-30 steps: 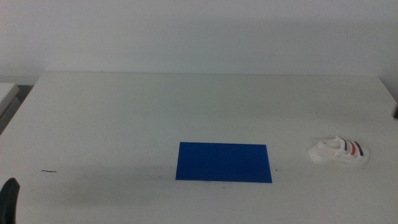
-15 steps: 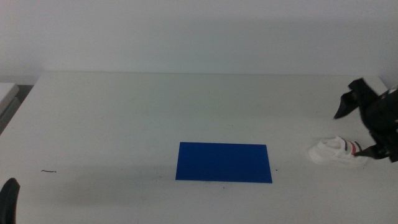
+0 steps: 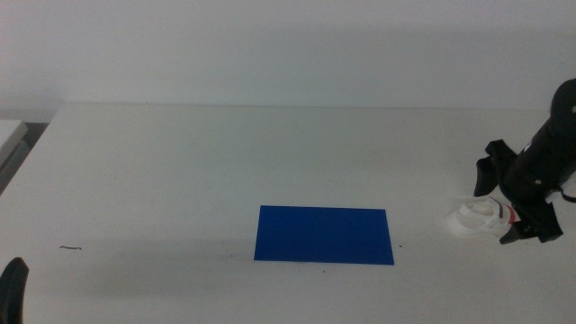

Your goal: Use one arm to grab the shoe from the table and place it on the mat.

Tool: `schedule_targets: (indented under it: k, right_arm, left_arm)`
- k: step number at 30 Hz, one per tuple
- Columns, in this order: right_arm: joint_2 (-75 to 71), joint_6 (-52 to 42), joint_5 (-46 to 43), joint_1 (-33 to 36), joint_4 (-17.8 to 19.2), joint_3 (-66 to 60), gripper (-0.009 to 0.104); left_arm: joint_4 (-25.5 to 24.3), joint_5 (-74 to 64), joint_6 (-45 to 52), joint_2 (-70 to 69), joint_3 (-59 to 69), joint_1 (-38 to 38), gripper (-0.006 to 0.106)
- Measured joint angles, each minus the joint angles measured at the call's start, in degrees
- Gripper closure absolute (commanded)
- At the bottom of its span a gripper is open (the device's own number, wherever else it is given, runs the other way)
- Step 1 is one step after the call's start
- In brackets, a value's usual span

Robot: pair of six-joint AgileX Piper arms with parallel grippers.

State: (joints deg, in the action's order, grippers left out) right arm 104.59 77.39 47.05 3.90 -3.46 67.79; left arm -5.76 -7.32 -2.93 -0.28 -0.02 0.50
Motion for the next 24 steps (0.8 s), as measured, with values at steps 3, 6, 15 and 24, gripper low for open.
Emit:
schedule_targets:
  k: [3, 6, 15, 24]
  right_arm:
    - [2.1, 0.5, -1.8, 0.0, 0.7, 0.2, 0.003]
    - [3.2, 0.7, -3.4, 0.0, 1.0, 0.4, 0.003]
    - [3.7, 0.9, -3.7, 0.0, 2.2, 0.4, 0.003]
    - [3.7, 7.8, -3.6, 0.0, 5.1, 0.4, 0.008]
  left_arm:
    - [0.0, 0.0, 0.0, 0.0, 0.0, 0.0, 0.007]
    - [0.0, 0.0, 0.0, 0.0, 0.0, 0.0, 0.007]
    - [0.0, 0.0, 0.0, 0.0, 0.0, 0.0, 0.007]
    - [0.0, 0.0, 0.0, 0.0, 0.0, 0.0, 0.007]
